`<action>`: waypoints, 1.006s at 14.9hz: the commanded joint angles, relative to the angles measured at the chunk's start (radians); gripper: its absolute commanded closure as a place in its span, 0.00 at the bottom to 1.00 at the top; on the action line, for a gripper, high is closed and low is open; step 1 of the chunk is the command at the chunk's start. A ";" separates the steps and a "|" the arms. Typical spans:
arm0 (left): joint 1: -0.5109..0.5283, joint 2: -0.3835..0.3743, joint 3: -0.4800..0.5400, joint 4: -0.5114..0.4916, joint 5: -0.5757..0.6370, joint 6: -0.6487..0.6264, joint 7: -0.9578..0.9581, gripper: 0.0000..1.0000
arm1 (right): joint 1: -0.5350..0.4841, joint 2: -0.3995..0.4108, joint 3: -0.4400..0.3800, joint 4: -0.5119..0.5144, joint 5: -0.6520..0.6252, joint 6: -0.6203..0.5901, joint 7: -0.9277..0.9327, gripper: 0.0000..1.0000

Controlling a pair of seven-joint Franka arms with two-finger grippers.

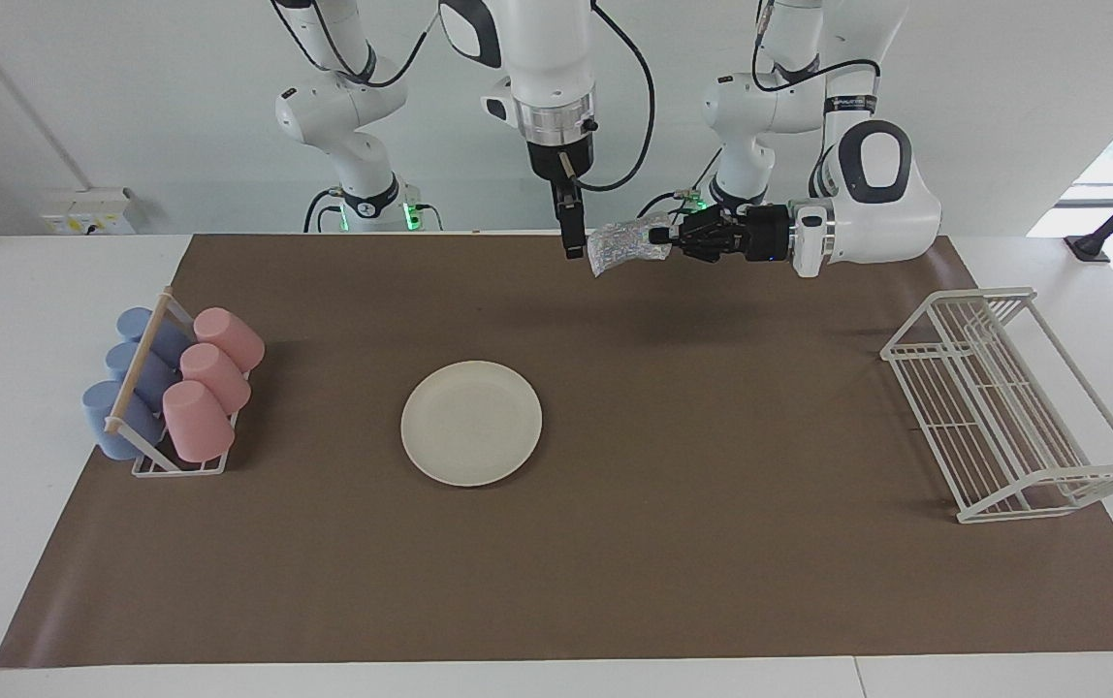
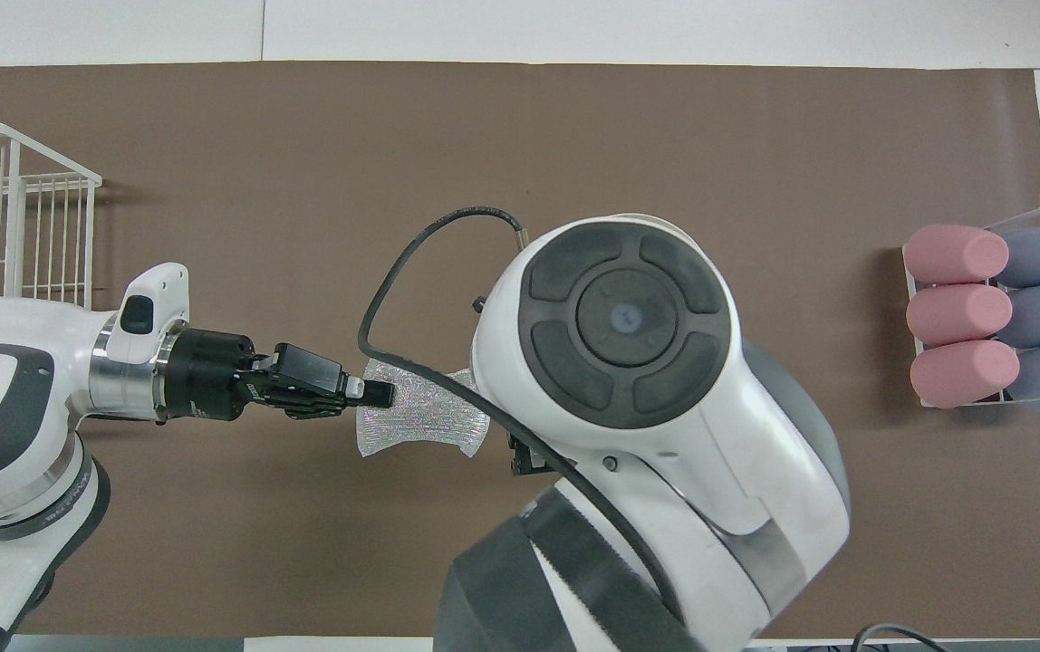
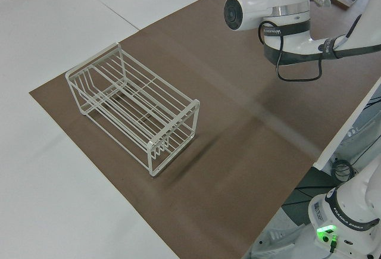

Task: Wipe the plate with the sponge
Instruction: 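Extend the sponge with the left gripper while the right gripper approaches it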

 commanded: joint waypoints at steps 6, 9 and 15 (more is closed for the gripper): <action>-0.026 -0.029 0.011 -0.055 -0.071 0.029 0.022 1.00 | 0.031 -0.102 0.008 -0.209 0.095 0.224 0.055 0.00; -0.026 -0.030 0.011 -0.055 -0.077 0.025 0.021 1.00 | 0.053 -0.121 0.009 -0.269 0.098 0.301 0.075 0.00; -0.026 -0.030 0.013 -0.055 -0.077 0.018 0.021 1.00 | 0.059 -0.122 0.011 -0.301 0.097 0.344 0.063 0.02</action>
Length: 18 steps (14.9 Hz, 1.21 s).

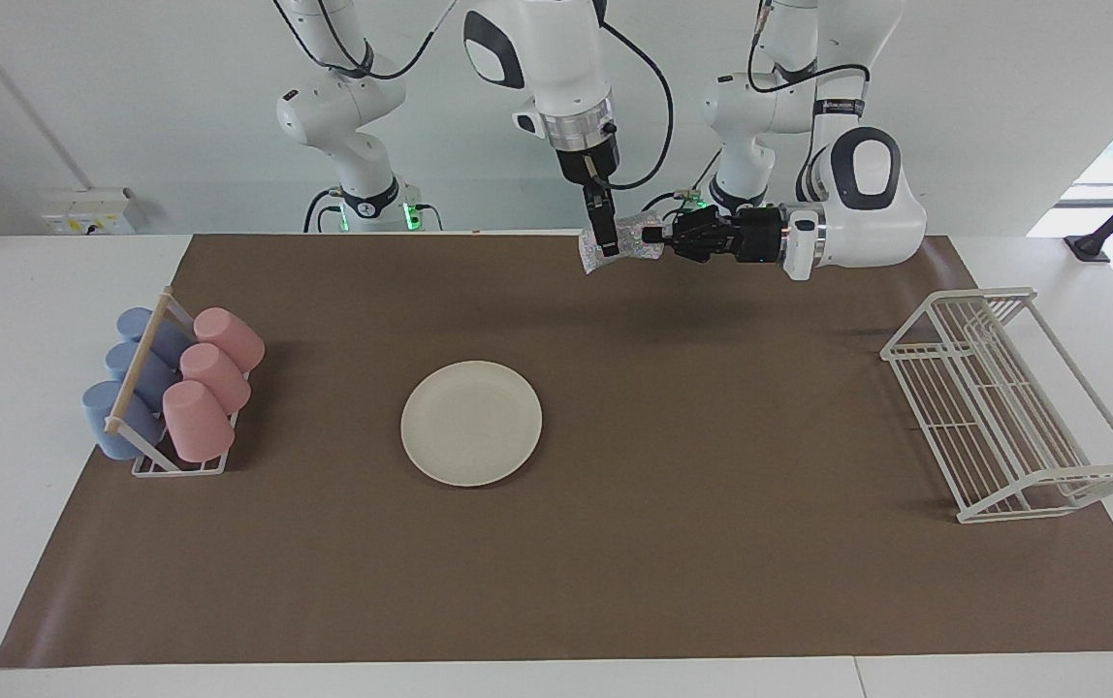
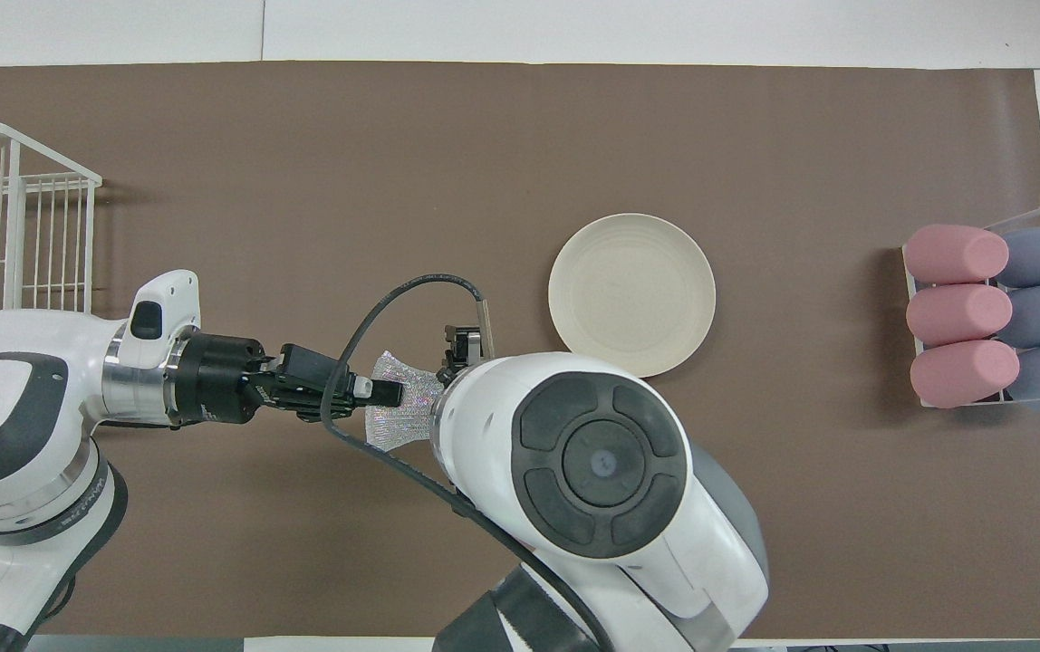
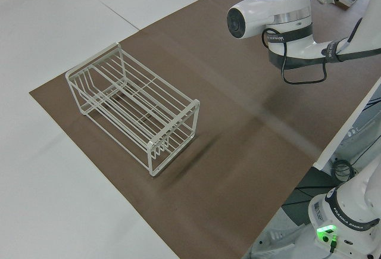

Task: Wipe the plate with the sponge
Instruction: 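Grasp the sponge with the right gripper while the left gripper releases it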

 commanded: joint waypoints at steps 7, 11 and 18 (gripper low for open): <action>-0.018 -0.030 0.015 -0.033 -0.023 0.011 0.014 1.00 | 0.007 -0.036 0.006 -0.062 0.016 0.061 -0.022 1.00; -0.018 -0.028 0.015 -0.028 -0.020 0.007 0.014 1.00 | 0.007 -0.036 0.008 -0.062 0.015 0.067 -0.031 1.00; -0.013 -0.035 0.016 -0.025 0.012 0.002 0.003 0.00 | 0.007 -0.036 0.008 -0.062 0.016 0.067 -0.030 1.00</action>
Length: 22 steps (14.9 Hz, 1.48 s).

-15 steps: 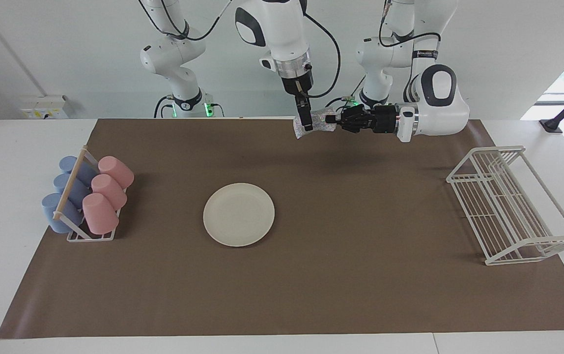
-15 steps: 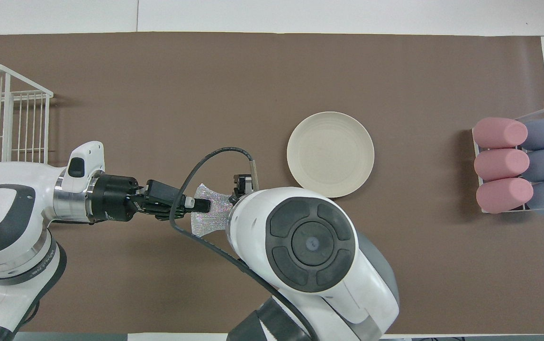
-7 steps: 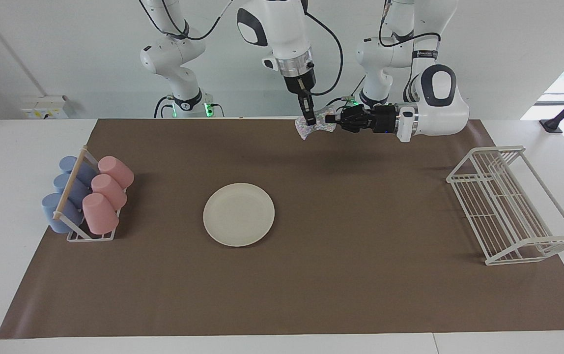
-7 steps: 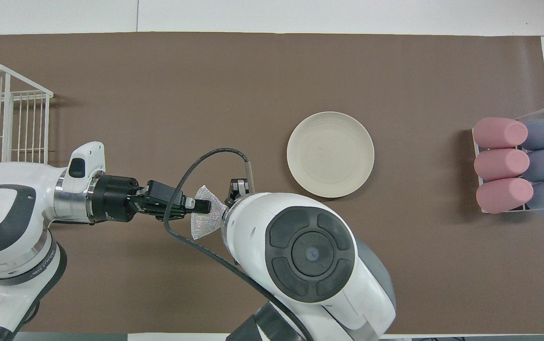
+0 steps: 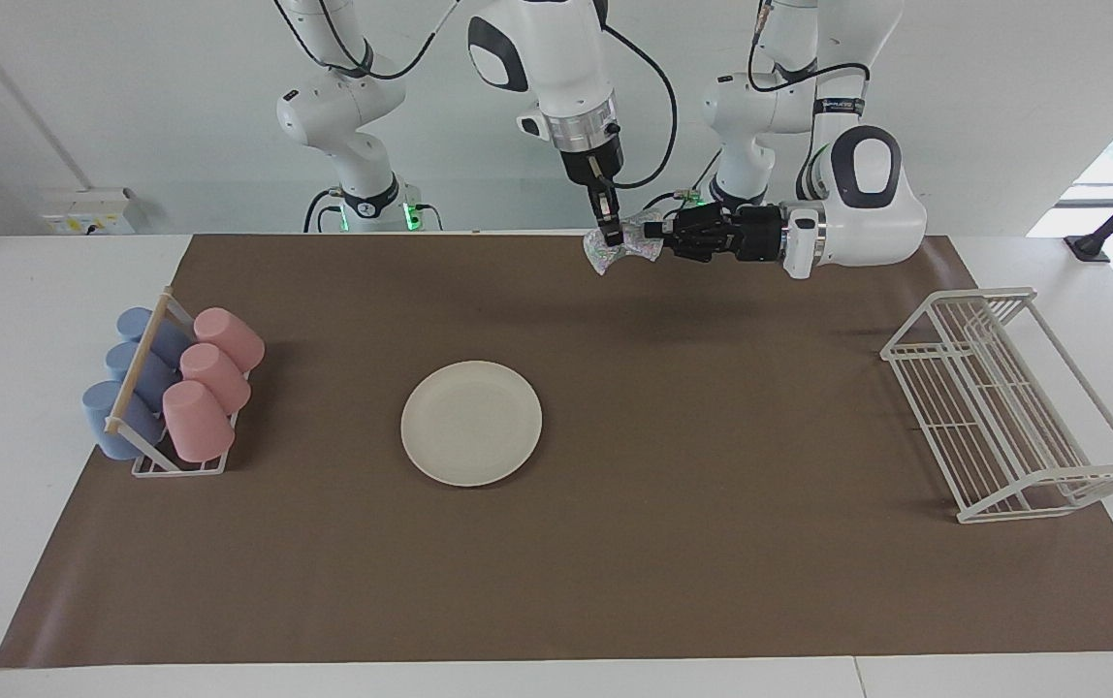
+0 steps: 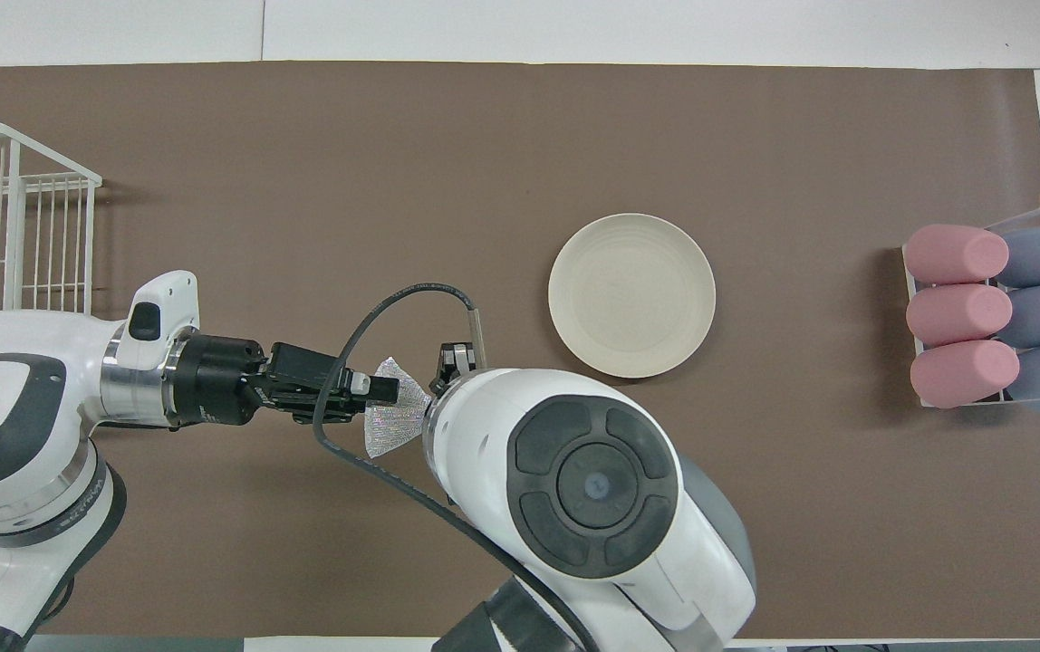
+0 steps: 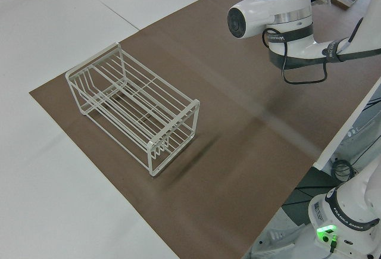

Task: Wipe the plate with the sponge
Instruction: 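Grasp the sponge with the right gripper while the left gripper releases it, then bring the sponge onto the plate with the right gripper while the left withdraws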

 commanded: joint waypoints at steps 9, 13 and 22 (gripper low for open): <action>0.058 -0.029 0.016 0.079 0.321 -0.005 -0.046 0.00 | -0.131 -0.032 0.000 -0.260 0.012 0.194 -0.336 1.00; 0.094 -0.034 0.016 0.159 0.513 0.008 -0.102 0.00 | -0.237 0.026 0.000 -0.399 0.012 0.405 -0.591 1.00; 0.126 -0.022 0.013 0.311 1.002 0.028 -0.117 0.00 | -0.317 0.076 0.001 -0.484 0.018 0.492 -0.771 1.00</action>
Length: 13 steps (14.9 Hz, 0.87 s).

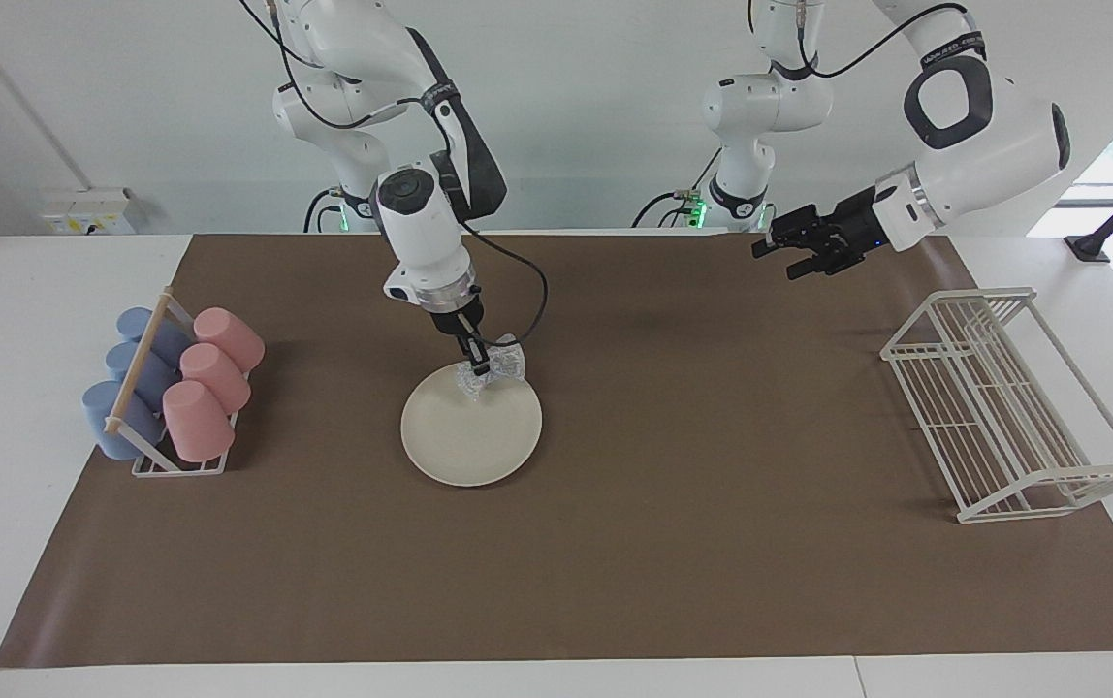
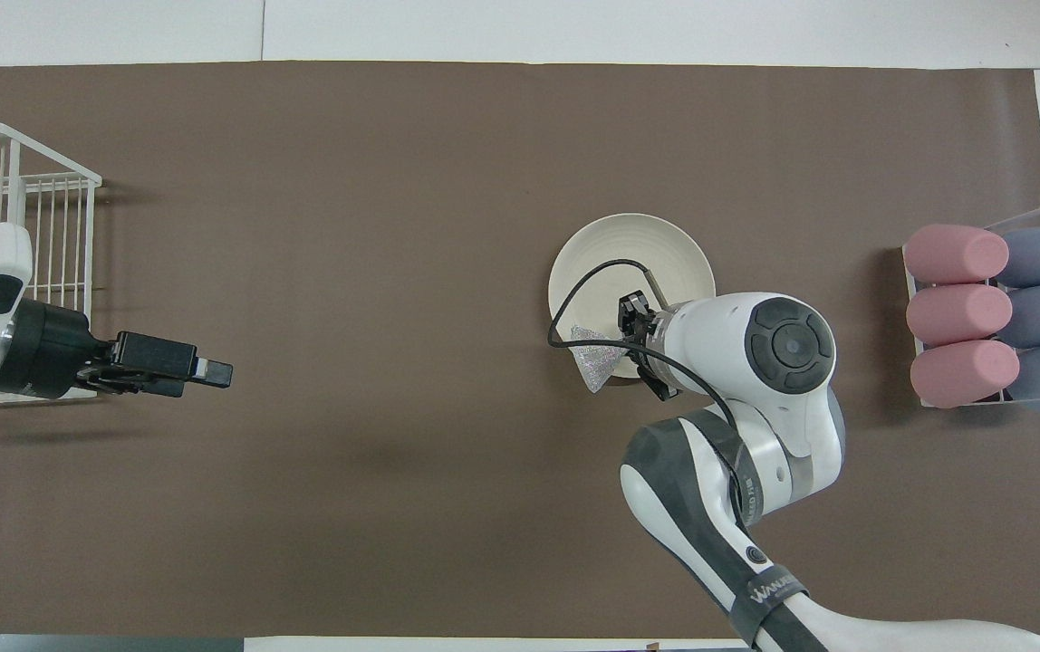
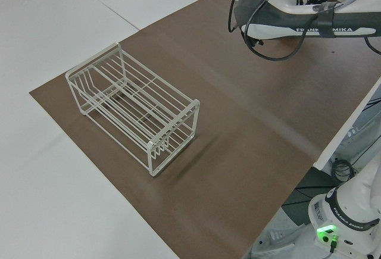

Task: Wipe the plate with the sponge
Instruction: 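Bring the sponge onto the plate with the right gripper while the left withdraws, then rub the sponge around the plate surface with the right gripper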

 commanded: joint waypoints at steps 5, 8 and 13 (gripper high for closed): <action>-0.006 0.005 -0.009 0.044 0.160 0.021 -0.053 0.00 | -0.004 0.107 0.008 -0.011 0.018 0.130 -0.029 1.00; -0.011 0.004 -0.013 0.044 0.197 0.029 -0.073 0.00 | -0.019 0.137 0.005 -0.012 0.020 0.162 -0.102 1.00; -0.011 0.004 -0.013 0.043 0.200 0.036 -0.073 0.00 | -0.115 0.141 0.005 -0.012 0.020 0.152 -0.300 1.00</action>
